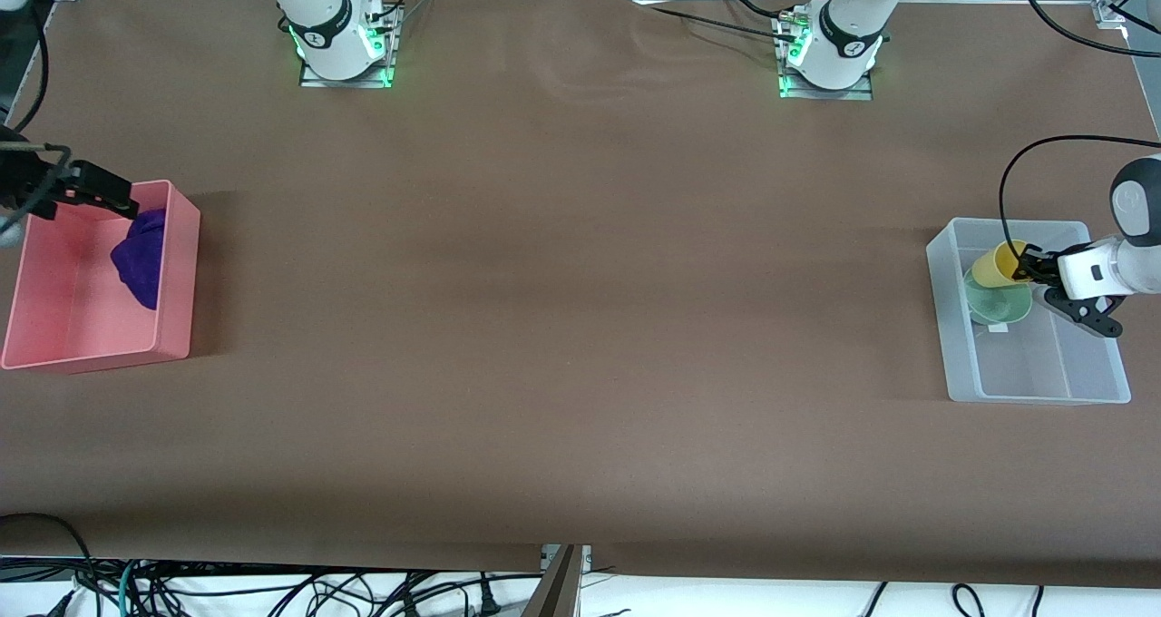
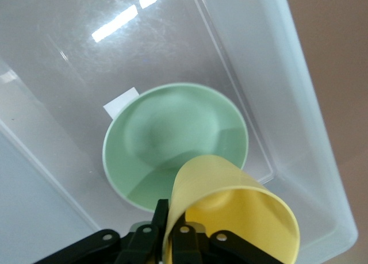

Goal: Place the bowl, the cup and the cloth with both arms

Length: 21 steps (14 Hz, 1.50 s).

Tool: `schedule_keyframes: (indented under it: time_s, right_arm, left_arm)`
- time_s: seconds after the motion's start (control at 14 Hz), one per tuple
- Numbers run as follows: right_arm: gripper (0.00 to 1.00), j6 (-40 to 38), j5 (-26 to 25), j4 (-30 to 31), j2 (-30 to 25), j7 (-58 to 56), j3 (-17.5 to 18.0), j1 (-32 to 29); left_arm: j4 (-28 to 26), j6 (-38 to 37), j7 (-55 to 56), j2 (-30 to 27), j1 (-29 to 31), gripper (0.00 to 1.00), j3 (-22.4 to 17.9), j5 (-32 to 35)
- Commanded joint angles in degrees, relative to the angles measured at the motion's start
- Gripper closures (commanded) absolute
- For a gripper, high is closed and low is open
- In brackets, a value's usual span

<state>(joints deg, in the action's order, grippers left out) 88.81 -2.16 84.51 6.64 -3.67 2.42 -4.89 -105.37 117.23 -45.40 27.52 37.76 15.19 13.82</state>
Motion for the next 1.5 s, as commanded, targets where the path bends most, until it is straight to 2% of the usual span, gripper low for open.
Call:
schedule_keyframes:
  time_s: [0.0, 0.14, 0.43, 0.79, 0.93, 1.07, 1.21, 1.29, 1.36, 1.43]
  right_arm:
    - [0.00, -0.66, -0.82, 0.39, -2.24, 0.68, -0.48, -0.12]
    - [0.00, -2.49, -2.05, 0.39, -2.77, -0.63, -0.13, -0.12]
    - [0.00, -4.78, -1.62, 0.31, -2.86, -4.16, -0.22, -0.03]
    - [0.00, -4.70, -1.62, 0.31, -2.25, -4.68, -0.48, -0.12]
    - [0.00, -4.61, -1.62, 0.31, -2.16, -4.68, -0.40, -0.03]
    - [0.00, -4.61, -1.62, 0.22, -1.89, -4.68, -0.40, 0.06]
    - [0.00, -4.61, -1.71, 0.22, -1.89, -4.68, -0.40, 0.15]
    - [0.00, -4.61, -1.71, 0.22, -1.89, -4.68, -0.31, 0.15]
    - [0.00, -4.61, -1.71, 0.22, -1.89, -4.68, -0.31, 0.15]
    - [0.00, -4.61, -1.71, 0.22, -1.89, -4.68, -0.31, 0.15]
  left_arm:
    - [1.22, -1.12, -1.19, -2.98, 0.30, 0.00, 2.20, 1.57]
    - [3.32, -5.15, -0.48, -5.18, 0.30, 0.00, 4.75, 1.48]
    - [10.26, -14.37, 3.54, -5.63, 0.21, 0.00, 11.51, 1.13]
    - [21.60, -32.39, 28.81, -6.33, 0.21, 0.00, 25.13, 0.77]
    - [22.23, -35.74, 38.94, -9.22, 0.30, 0.00, 29.96, 0.69]
    - [21.36, -37.42, 45.54, -12.91, 0.30, 0.00, 33.14, 0.42]
    - [18.99, -35.42, 45.84, -18.79, -1.53, 0.00, 31.49, -4.73]
    - [17.59, -33.66, 45.75, -21.51, -7.12, 0.00, 24.35, -6.50]
    - [16.01, -31.47, 46.01, -23.28, -16.22, 0.00, 14.88, -7.39]
    - [15.12, -29.27, 45.92, -23.91, -22.67, 0.00, 7.30, -8.53]
